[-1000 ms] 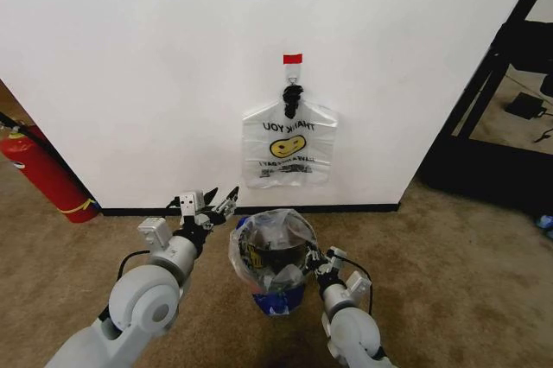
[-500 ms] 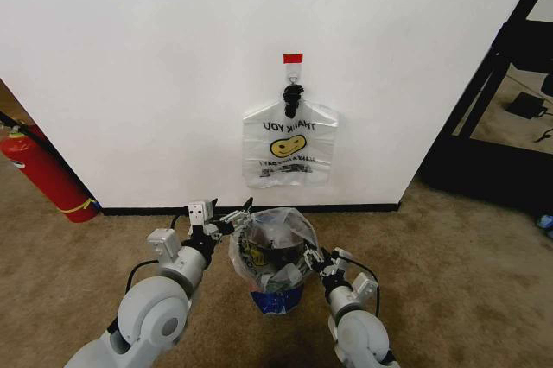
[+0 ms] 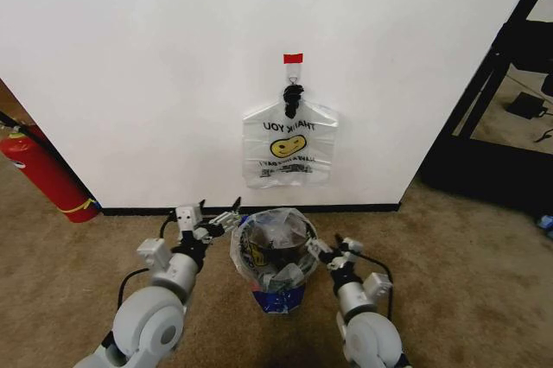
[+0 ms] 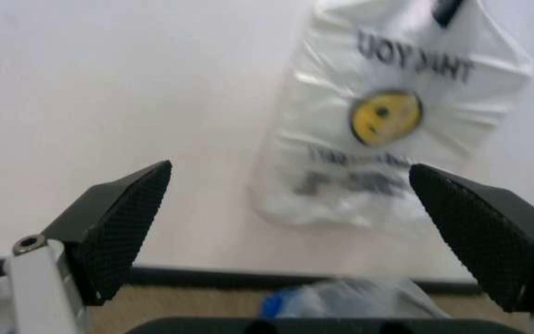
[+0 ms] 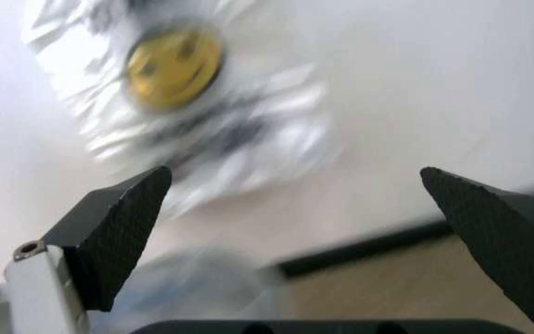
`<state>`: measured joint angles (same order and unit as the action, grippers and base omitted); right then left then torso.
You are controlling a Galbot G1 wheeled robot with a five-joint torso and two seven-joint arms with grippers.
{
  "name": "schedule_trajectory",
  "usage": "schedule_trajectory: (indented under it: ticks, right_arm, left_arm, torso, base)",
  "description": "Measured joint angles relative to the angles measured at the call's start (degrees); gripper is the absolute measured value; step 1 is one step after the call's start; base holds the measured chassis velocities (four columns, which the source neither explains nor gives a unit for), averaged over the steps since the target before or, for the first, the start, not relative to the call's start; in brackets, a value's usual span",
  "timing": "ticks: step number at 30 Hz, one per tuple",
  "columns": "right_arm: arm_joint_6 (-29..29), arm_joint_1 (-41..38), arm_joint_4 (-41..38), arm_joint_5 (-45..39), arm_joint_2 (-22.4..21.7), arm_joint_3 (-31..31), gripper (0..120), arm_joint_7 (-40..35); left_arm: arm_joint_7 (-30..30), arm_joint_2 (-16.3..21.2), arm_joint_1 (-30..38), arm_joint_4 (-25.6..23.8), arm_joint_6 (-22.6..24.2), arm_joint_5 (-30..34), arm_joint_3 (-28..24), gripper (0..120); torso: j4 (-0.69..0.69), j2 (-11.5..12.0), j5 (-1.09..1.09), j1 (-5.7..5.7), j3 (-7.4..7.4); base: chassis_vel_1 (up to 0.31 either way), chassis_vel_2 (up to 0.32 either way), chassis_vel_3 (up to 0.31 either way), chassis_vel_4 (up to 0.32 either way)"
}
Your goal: Pick up the garbage bag from the wall and place it over the trash bin.
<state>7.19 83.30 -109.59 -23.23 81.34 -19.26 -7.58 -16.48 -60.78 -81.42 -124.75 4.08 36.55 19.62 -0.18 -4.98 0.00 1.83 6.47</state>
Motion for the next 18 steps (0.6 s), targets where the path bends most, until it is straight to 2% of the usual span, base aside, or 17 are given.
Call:
schedule_trajectory:
  ticks: [1,5,8,12,14,18]
  right_arm:
    - [0.35,0.52,-0.47,1.94,0.23,-0.95,100,-0.18]
    - [5.48,6.23,-6.14,11.75,2.81,-8.11,100,-0.34]
    - [7.29,8.87,-8.39,13.18,2.76,-9.31,100,0.4]
    - [10.23,14.45,-12.59,14.99,2.8,-9.8,100,2.76]
    - [11.44,16.46,-13.84,15.84,3.13,-9.5,100,4.0]
    - [13.34,17.98,-14.37,17.0,3.28,-9.24,100,5.04]
  left_arm:
    - [0.47,-0.01,-0.68,0.44,-1.66,-0.68,0.35,100]
    - [4.9,-0.06,-6.22,4.64,-14.4,-5.3,4.39,100]
    - [5.79,-0.34,-7.95,6.0,-17.87,-8.05,5.63,100]
    - [7.12,-3.52,-10.99,8.27,-25.6,-17.32,7.36,100]
    - [7.43,-5.73,-12.64,7.98,-27.03,-19.0,7.67,100]
    - [7.44,-7.8,-14.09,6.8,-27.25,-19.55,7.98,100]
  torso:
    - [0.0,0.0,0.0,0.0,0.0]
    - [-0.01,0.0,0.0,0.0,0.0]
    - [0.0,0.0,0.0,0.0,0.0]
    - [0.0,-0.01,-0.01,0.0,0.0]
    - [0.0,-0.01,0.0,0.0,-0.01]
    - [0.0,-0.01,0.0,0.0,-0.01]
  base:
    - [0.0,0.0,0.0,0.0]
    - [0.0,0.0,0.0,0.0]
    - [0.0,0.0,0.0,0.0]
    - [0.0,0.0,0.0,0.0]
    - [0.0,0.0,0.0,0.0]
    - [0.0,0.0,0.0,0.0]
